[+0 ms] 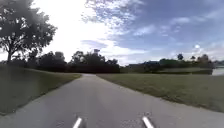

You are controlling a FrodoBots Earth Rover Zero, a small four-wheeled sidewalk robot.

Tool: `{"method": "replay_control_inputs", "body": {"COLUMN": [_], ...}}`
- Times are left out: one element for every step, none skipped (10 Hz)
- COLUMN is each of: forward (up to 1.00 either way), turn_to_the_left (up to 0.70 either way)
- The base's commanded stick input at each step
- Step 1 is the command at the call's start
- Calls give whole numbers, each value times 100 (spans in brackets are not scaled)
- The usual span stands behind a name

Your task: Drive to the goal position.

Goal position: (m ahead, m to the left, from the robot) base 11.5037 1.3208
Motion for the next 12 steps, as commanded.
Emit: {"method": "replay_control_inputs", "body": {"forward": [69,69,69,69,69,69,69,69,69,69,69,69], "turn_to_the_left": [3,34,34,34,34,34,34,34,34,34,34,32]}}
